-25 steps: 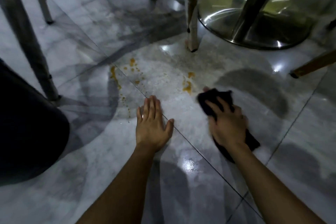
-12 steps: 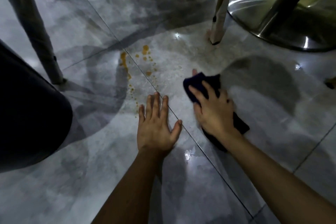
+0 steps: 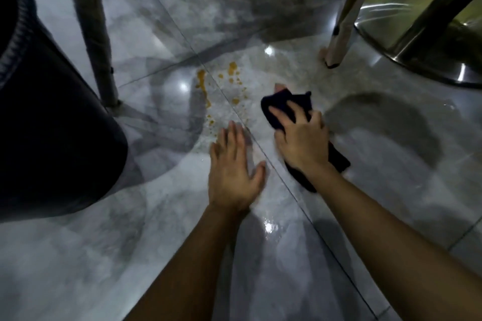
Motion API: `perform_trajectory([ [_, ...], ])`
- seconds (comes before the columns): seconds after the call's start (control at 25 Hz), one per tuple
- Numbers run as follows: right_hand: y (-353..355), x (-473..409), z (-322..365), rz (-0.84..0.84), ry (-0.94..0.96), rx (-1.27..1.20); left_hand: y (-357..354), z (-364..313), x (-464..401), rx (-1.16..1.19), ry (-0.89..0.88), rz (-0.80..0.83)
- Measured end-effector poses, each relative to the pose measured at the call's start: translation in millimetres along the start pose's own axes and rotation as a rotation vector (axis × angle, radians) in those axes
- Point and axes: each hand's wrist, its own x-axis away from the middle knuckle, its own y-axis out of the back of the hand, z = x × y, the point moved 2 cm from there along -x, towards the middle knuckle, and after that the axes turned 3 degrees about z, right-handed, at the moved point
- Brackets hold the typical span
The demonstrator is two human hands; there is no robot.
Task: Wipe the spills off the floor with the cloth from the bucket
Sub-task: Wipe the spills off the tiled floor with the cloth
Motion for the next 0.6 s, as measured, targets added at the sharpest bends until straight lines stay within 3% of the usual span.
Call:
perform_trajectory([
  [0.16, -11, 105, 8, -0.019, -0.031, -0.064, 26, 66, -4, -0.137, 0.271, -0.072],
  [0.24, -18, 129, 33, -0.024, 0.119, -0.032, 27, 79, 1, -0.163, 0.286, -0.058],
  [0.36, -19, 77, 69, 0.012, 0.328, 0.009, 24, 79, 0, -0.148, 0.273, -0.079],
  [0.48, -8, 5, 52, 0.054, 0.192, 0.019, 24, 79, 0, -0.161, 0.281, -0.065],
  [0.6, -6, 14, 17, 0.005, 0.032, 0.017, 25, 79, 1, -0.177, 0.288, -0.052],
])
